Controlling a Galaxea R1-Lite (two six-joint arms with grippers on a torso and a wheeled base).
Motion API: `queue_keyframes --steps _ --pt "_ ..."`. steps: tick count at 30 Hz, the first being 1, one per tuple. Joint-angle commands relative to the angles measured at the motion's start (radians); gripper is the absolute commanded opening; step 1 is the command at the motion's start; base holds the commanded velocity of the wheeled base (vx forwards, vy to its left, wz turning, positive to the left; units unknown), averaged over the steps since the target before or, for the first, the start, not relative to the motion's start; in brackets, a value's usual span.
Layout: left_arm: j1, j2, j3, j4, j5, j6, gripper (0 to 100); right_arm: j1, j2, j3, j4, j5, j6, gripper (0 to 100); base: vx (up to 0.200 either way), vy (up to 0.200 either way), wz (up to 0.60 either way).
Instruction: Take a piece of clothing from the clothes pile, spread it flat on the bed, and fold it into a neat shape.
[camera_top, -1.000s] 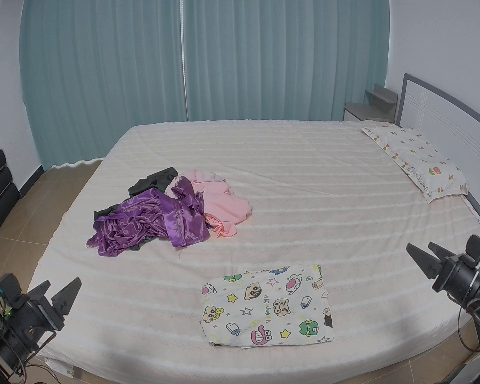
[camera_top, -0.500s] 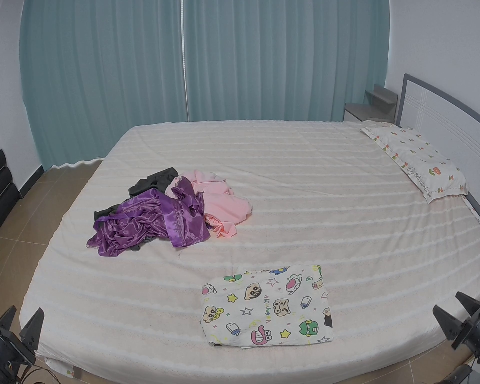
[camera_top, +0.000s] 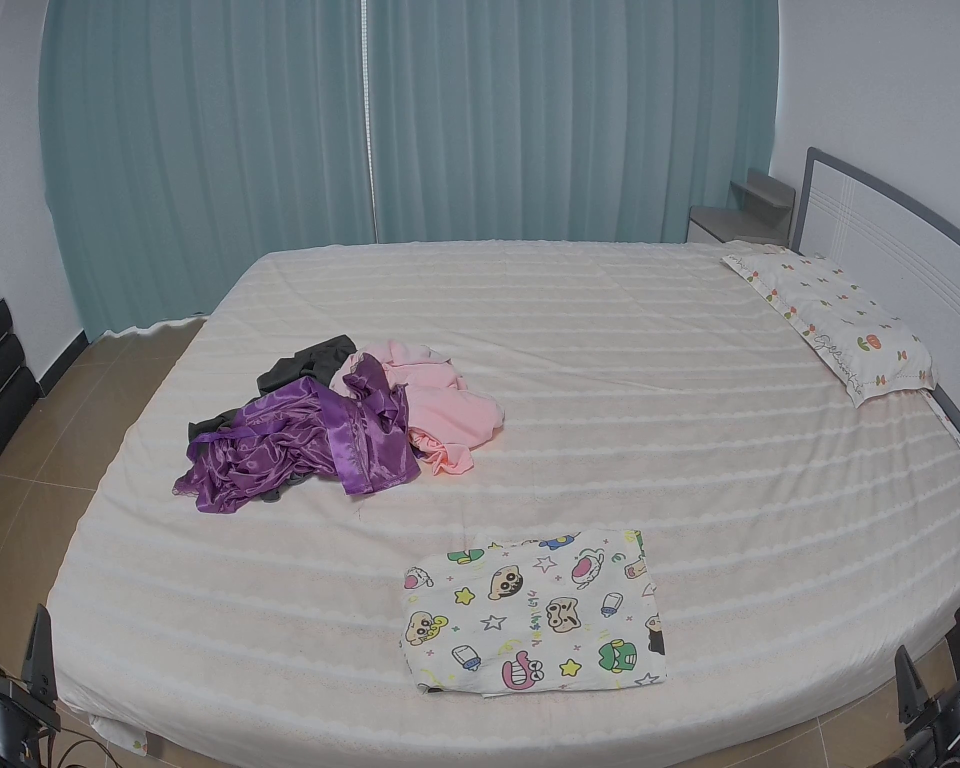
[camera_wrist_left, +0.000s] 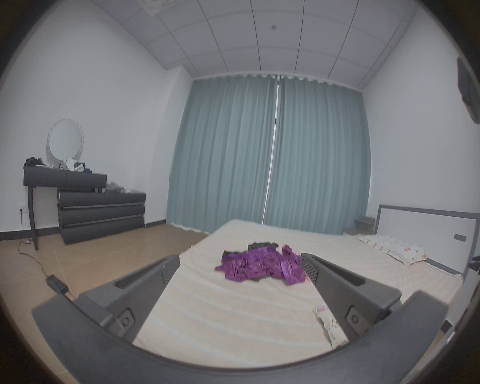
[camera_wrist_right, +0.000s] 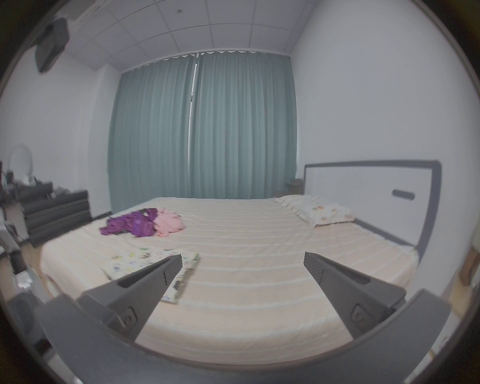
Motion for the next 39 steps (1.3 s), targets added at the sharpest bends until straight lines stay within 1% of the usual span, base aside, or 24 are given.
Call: queue_keyframes --steps 1,3,4,6,9,11,12,14,15,17,23,26,28,29,30,32,35,36,38,39 --pt "0.011 -0.019 0.073 0.023 -0.012 0.086 100 -0.008 -0.038 0.023 -0.025 -0.108 -0.103 100 0.000 0.000 0.00" --pt "0.011 -0.021 0.073 0.095 -0.026 0.139 100 -0.008 -0.038 0.023 -0.024 -0.113 -0.099 100 0.000 0.000 0.00" --pt "0.011 -0.022 0.073 0.096 -0.056 0.148 100 -0.010 -0.038 0.023 -0.025 -0.113 -0.092 100 0.000 0.000 0.00" --pt "0.011 -0.024 0.073 0.086 -0.092 0.165 100 -0.010 -0.038 0.023 -0.025 -0.128 -0.088 100 0.000 0.000 0.00" --pt "0.011 -0.022 0.073 0.086 -0.107 0.201 100 -0.011 -0.038 0.023 -0.025 -0.173 -0.089 100 0.000 0.000 0.00" --pt "0.011 -0.022 0.073 0.086 -0.122 0.204 100 -0.010 -0.038 0.023 -0.025 -0.184 -0.088 100 0.000 0.000 0.00" --pt "0.011 -0.022 0.073 0.095 -0.205 0.199 100 -0.011 -0.038 0.023 -0.025 -0.193 -0.085 100 0.000 0.000 0.00" --pt "0.009 -0.022 0.073 0.152 -0.270 0.196 100 -0.011 -0.037 0.023 -0.025 -0.194 -0.085 100 0.000 0.000 0.00" --pt "0.011 -0.022 0.073 0.169 -0.270 0.184 100 -0.011 -0.038 0.023 -0.027 -0.199 -0.085 100 0.000 0.000 0.00" --pt "0.011 -0.022 0.073 0.156 -0.264 0.162 100 -0.011 -0.038 0.021 -0.024 -0.197 -0.088 100 0.000 0.000 0.00" --pt "0.011 -0.024 0.073 0.153 -0.262 0.159 100 -0.019 -0.011 0.020 -0.018 -0.200 -0.069 100 0.000 0.000 0.00" --pt "0.011 -0.024 0.073 0.152 -0.260 0.156 100 -0.018 -0.017 0.021 -0.021 -0.173 -0.048 100 0.000 0.000 0.00" --pt "0.011 -0.024 0.073 0.152 -0.260 0.153 100 -0.010 -0.038 0.021 -0.021 -0.104 0.003 100 0.000 0.000 0.00" --pt "0.011 -0.024 0.073 0.152 -0.260 0.153 100 -0.010 -0.038 0.021 -0.021 -0.104 0.003 100 0.000 0.000 0.00" --pt "0.011 -0.022 0.073 0.152 -0.260 0.152 100 -0.008 -0.037 0.018 -0.010 -0.009 0.056 100 0.000 0.000 0.00" --pt "0.011 -0.022 0.073 0.152 -0.260 0.152 100 -0.008 -0.038 0.013 0.005 0.042 0.047 100 0.000 0.000 0.00" --pt "0.011 -0.022 0.073 0.152 -0.260 0.152 100 -0.013 -0.032 0.006 0.019 0.030 -0.020 100 0.000 0.000 0.00" --pt "0.011 -0.022 0.073 0.152 -0.260 0.152 100 -0.011 -0.037 0.009 0.014 0.011 -0.045 100 0.000 0.000 0.00" --pt "0.011 -0.024 0.073 0.152 -0.260 0.153 100 -0.011 -0.037 0.013 0.007 -0.022 -0.046 100 0.000 0.000 0.00" --pt "0.011 -0.024 0.073 0.152 -0.260 0.153 100 -0.011 -0.037 0.013 0.007 -0.022 -0.046 100 0.000 0.000 0.00"
